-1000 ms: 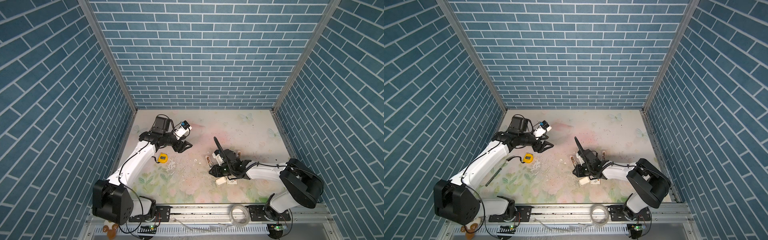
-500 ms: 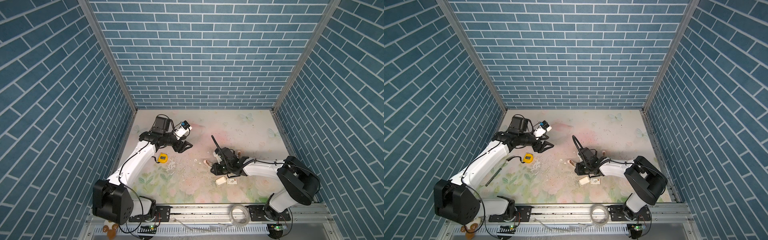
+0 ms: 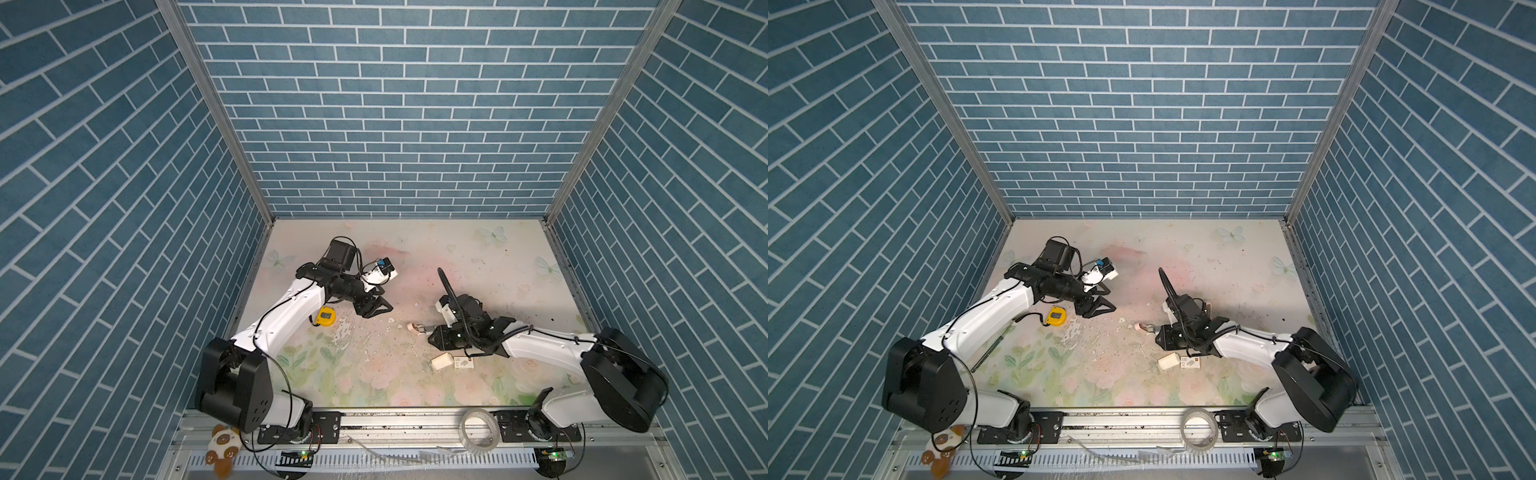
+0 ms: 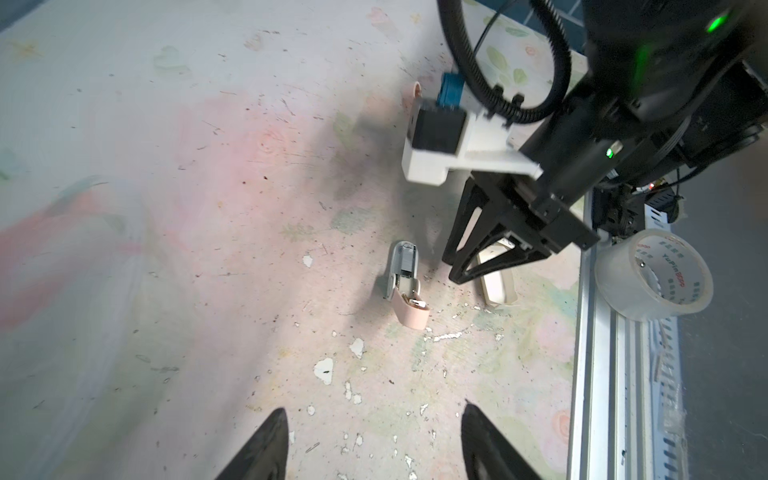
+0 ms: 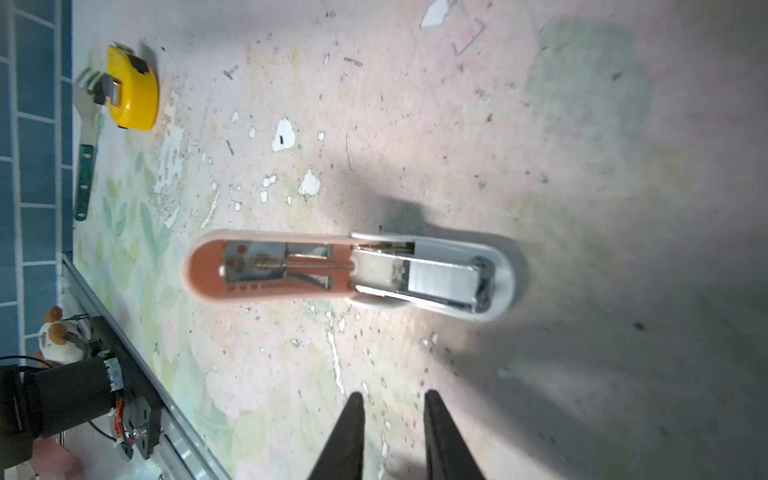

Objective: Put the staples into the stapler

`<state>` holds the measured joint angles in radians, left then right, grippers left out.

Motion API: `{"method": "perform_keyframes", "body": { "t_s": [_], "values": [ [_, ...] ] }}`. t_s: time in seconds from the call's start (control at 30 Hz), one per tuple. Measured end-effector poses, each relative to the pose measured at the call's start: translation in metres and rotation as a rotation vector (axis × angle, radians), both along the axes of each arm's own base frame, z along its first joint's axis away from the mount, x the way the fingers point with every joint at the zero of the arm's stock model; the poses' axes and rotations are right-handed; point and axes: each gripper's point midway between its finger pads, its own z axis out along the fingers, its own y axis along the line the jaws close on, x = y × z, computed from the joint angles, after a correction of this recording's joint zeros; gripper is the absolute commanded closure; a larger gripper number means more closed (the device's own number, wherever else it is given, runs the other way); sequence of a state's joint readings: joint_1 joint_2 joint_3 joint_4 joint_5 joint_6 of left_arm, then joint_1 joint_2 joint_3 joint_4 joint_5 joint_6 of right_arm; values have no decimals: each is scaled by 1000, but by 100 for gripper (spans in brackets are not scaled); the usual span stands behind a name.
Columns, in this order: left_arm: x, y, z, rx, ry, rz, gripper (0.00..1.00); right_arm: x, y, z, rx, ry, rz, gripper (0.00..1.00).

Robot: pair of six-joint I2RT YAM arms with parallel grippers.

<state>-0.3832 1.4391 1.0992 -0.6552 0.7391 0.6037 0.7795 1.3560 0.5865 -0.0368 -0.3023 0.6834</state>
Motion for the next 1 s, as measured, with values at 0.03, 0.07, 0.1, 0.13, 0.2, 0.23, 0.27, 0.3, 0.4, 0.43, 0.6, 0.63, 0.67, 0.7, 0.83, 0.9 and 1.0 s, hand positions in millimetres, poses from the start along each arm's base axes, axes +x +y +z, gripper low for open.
{"method": "perform_keyframes", "body": {
  "t_s": [0.03, 0.07, 0.1, 0.13, 0.2, 0.23, 0.27, 0.3, 0.4, 0.43, 0.6, 0.63, 0.67, 0.7, 0.83, 0.9, 1.0],
  "values": [
    [-4, -3, -5, 7, 10, -18, 34, 3, -5, 5, 15, -11, -19, 75],
    [-6, -5, -8, 13, 17, -33, 35, 7, -11, 10, 30, -20, -40, 76],
    [-10, -8, -13, 20, 22, -53, 36, 13, -16, 13, 42, -27, -63, 76],
    [-14, -12, -17, 29, 25, -74, 36, 18, -21, 15, 50, -27, -82, 76],
    [-19, -18, -25, 44, 33, -105, 38, 26, -27, 16, 58, -23, -111, 76],
    [-22, -21, -28, 52, 37, -119, 39, 29, -28, 14, 57, -11, -118, 77],
    [-24, -23, -31, 59, 41, -129, 39, 31, -28, 11, 55, 2, -119, 78],
    [-25, -25, -34, 65, 43, -138, 40, 33, -27, 8, 53, 16, -119, 78],
    [-27, -28, -39, 79, 39, -155, 42, 36, -25, 0, 49, 49, -116, 78],
    [-27, -30, -40, 84, 35, -159, 43, 38, -23, -3, 50, 60, -114, 78],
    [-27, -38, -60, 123, 43, -180, 45, 39, -20, -22, 44, 111, -105, 79],
    [-26, -39, -62, 127, 42, -182, 46, 40, -20, -23, 46, 116, -104, 79],
    [-25, -40, -64, 134, 42, -182, 46, 40, -20, -25, 49, 120, -103, 79],
    [-25, -41, -66, 136, 38, -182, 46, 41, -20, -26, 51, 124, -104, 79],
    [-25, -45, -70, 146, 28, -194, 48, 43, -19, -29, 59, 133, -101, 79],
    [-27, -49, -74, 155, 26, -206, 49, 43, -19, -29, 63, 133, -99, 79],
    [-32, -54, -82, 176, 30, -230, 52, 46, -19, -28, 74, 126, -102, 79]
  ]
}}
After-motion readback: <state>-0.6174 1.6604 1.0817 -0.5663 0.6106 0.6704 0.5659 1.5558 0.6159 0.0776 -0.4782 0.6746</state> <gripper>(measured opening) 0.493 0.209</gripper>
